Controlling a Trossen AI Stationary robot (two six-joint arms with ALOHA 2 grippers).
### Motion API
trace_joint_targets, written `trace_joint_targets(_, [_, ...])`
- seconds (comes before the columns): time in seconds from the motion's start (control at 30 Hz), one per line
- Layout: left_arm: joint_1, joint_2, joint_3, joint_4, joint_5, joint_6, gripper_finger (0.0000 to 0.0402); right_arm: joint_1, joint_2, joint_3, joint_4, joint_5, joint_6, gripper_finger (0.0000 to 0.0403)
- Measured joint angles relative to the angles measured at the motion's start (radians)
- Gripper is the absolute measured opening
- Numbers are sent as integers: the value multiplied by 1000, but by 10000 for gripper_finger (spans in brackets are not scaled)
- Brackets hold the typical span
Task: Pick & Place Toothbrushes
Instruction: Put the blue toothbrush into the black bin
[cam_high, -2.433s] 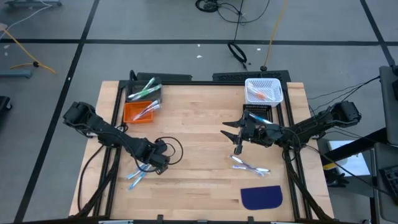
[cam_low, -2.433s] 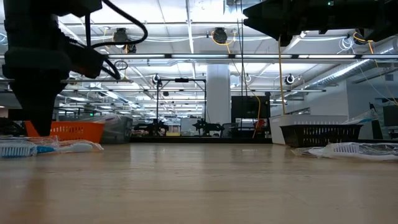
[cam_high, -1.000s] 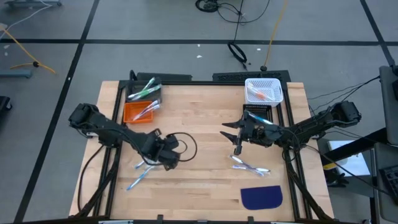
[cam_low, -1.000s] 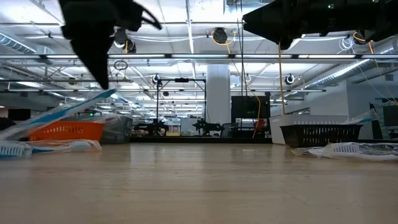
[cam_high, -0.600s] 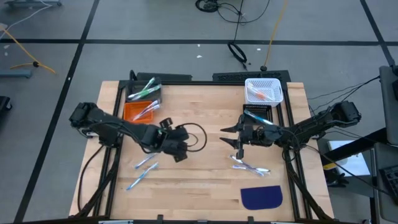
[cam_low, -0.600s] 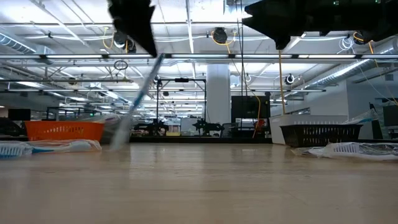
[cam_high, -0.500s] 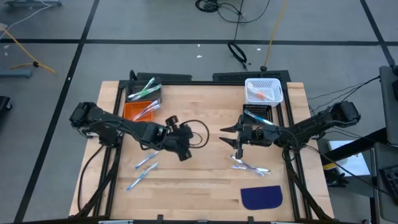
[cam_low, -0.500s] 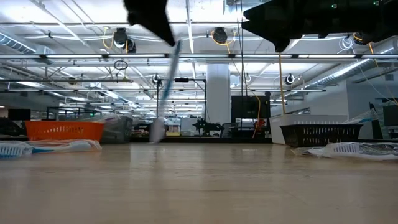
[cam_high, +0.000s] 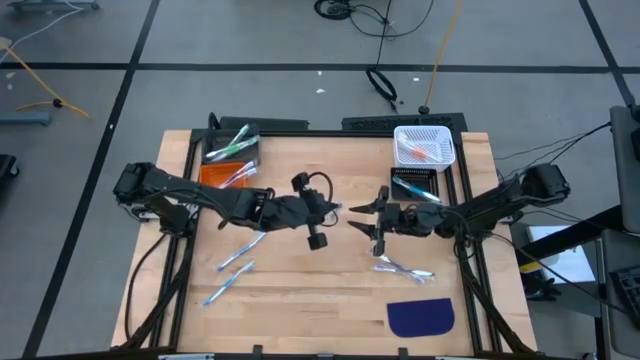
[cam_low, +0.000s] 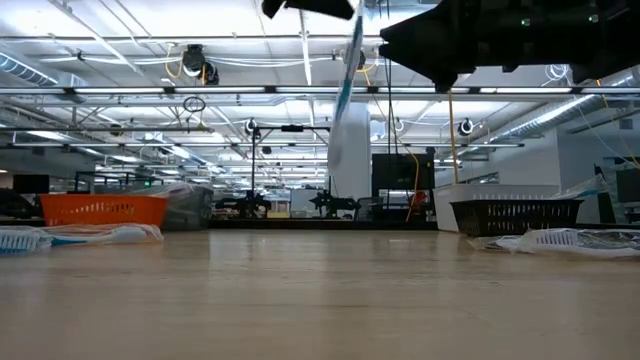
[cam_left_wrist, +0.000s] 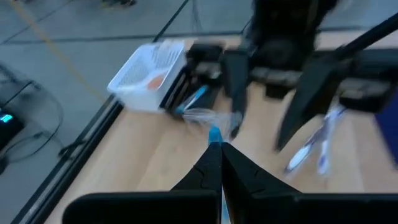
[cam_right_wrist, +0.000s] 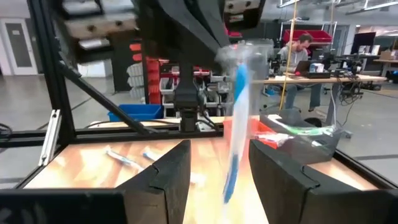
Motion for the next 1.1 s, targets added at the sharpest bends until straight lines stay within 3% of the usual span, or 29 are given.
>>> trace_joint_targets(0.1, [10,0,0,51,52,18,0,-13,30,7,16,0,0,156])
trace_joint_targets(0.37, [20,6,0,27,53,20,0,-42,85,38,10,0,26,153])
trace_joint_targets(0.7, [19,6,-1,-81,53,-14,0,-43,106,39,-221,-51,221,157])
trace_joint_targets(1.1, [19,6,-1,-86,53,15,6,-43,190,42,-267,-51,345,141])
